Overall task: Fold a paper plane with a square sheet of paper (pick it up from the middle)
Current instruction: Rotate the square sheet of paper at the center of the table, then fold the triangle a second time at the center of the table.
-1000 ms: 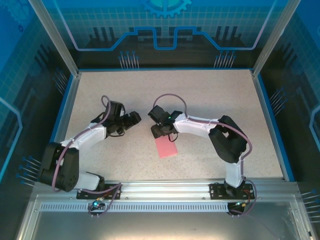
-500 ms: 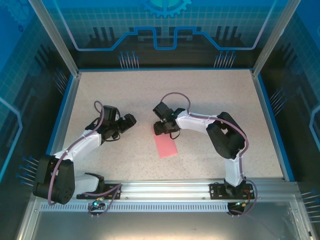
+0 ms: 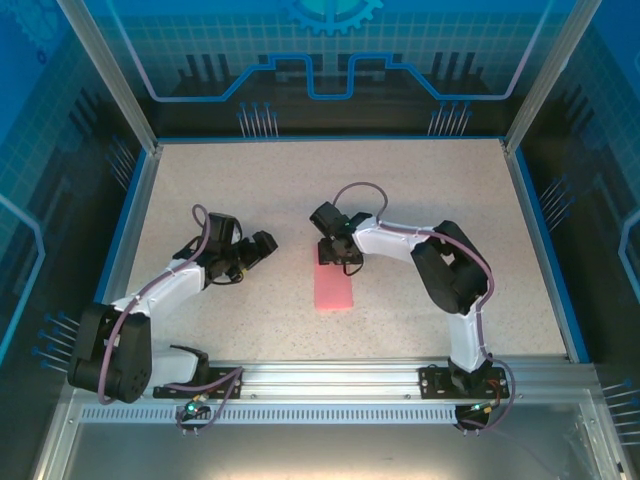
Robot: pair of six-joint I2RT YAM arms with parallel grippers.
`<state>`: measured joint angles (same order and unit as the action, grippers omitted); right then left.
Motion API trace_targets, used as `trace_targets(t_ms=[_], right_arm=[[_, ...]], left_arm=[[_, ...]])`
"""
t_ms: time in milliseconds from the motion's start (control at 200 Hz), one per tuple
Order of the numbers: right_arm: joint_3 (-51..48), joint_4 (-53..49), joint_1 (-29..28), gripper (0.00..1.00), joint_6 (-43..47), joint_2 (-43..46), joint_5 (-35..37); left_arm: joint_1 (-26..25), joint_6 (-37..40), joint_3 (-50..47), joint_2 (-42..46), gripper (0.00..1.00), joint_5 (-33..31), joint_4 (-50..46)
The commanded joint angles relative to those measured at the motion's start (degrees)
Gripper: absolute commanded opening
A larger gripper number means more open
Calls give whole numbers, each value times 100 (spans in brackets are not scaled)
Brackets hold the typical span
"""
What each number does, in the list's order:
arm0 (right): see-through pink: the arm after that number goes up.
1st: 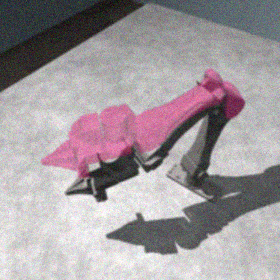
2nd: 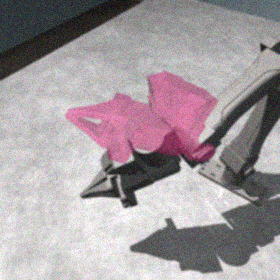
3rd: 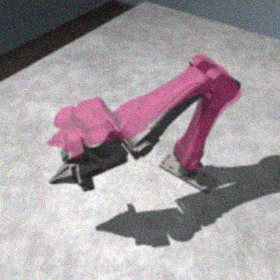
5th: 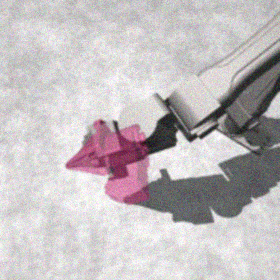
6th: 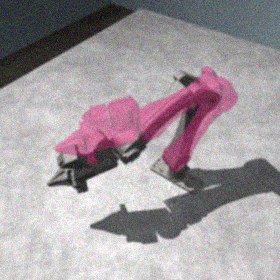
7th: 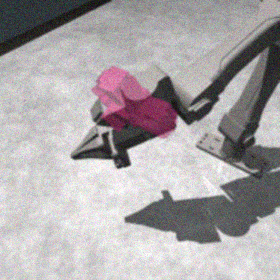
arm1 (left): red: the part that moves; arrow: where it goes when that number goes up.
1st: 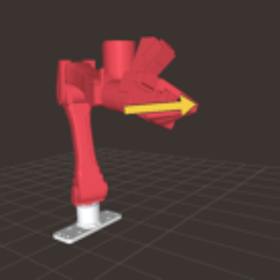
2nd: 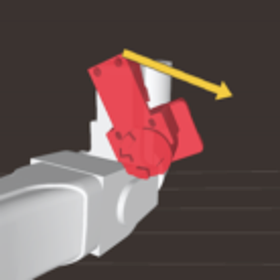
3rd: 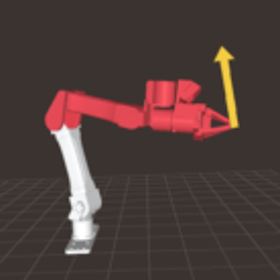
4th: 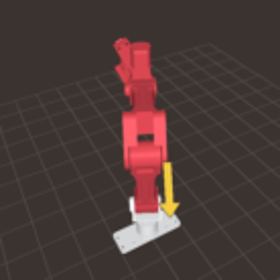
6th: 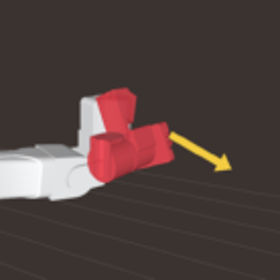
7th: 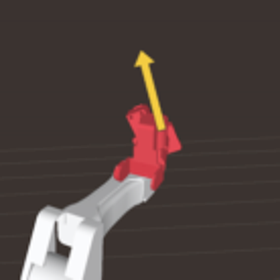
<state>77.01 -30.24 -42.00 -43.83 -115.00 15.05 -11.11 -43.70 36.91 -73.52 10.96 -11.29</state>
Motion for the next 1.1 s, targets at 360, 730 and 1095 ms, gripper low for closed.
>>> trace_targets(t_ms=[360,730,1095], right_arm=[[-328,299,403,47,420,636,-599],[57,222,755,35,605,-211,-1013],[-197,214,946,36,221,-506,-1198]], left_arm=[[-753,-112,100,-348,93,751,267],[-1257,-462,28,-754,91,1406,683],[-1826,-941,-97,-869,91,1636,844]])
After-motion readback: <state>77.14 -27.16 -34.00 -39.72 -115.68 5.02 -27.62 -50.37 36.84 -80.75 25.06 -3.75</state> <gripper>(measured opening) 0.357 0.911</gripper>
